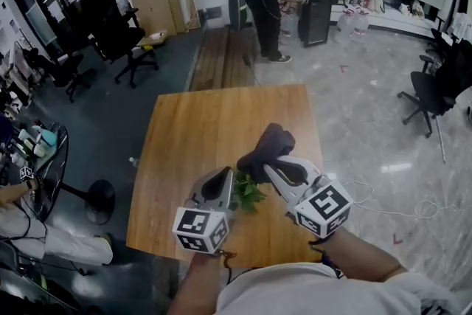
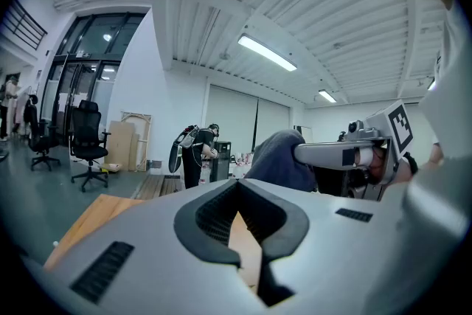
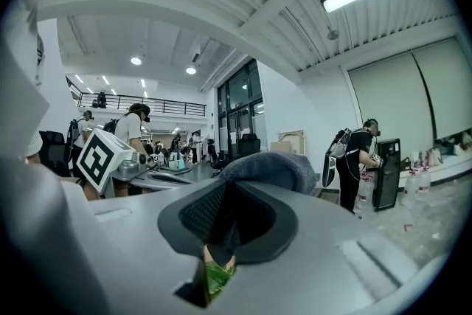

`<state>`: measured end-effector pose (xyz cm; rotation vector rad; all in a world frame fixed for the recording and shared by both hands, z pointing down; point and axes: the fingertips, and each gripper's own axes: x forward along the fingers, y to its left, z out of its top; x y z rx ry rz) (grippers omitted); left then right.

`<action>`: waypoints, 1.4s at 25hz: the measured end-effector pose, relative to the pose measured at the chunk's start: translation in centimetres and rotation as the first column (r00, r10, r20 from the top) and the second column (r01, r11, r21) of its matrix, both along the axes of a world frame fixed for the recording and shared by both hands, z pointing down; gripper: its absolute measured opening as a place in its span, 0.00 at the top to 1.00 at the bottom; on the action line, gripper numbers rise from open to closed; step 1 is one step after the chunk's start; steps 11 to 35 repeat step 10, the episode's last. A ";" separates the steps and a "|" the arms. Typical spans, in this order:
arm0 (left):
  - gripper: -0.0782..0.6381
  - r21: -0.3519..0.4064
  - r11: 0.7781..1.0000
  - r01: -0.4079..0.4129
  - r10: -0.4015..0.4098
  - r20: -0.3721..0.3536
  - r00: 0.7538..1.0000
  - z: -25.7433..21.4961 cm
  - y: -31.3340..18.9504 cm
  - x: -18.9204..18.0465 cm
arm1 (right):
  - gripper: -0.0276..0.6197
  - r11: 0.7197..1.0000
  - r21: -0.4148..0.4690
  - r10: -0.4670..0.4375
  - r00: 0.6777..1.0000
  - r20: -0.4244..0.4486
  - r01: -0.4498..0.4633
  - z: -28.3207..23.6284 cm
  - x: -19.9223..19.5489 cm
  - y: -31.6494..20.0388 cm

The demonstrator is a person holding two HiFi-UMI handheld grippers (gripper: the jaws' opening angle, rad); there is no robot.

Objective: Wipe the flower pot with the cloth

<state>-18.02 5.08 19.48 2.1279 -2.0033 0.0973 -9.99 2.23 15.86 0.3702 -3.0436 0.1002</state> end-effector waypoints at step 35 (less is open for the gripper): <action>0.88 0.022 1.000 -0.008 0.008 -0.010 1.000 -0.8 0.2 0.4 | 0.92 1.000 -0.003 0.014 1.000 0.004 -0.014 -0.4 0.3 0.2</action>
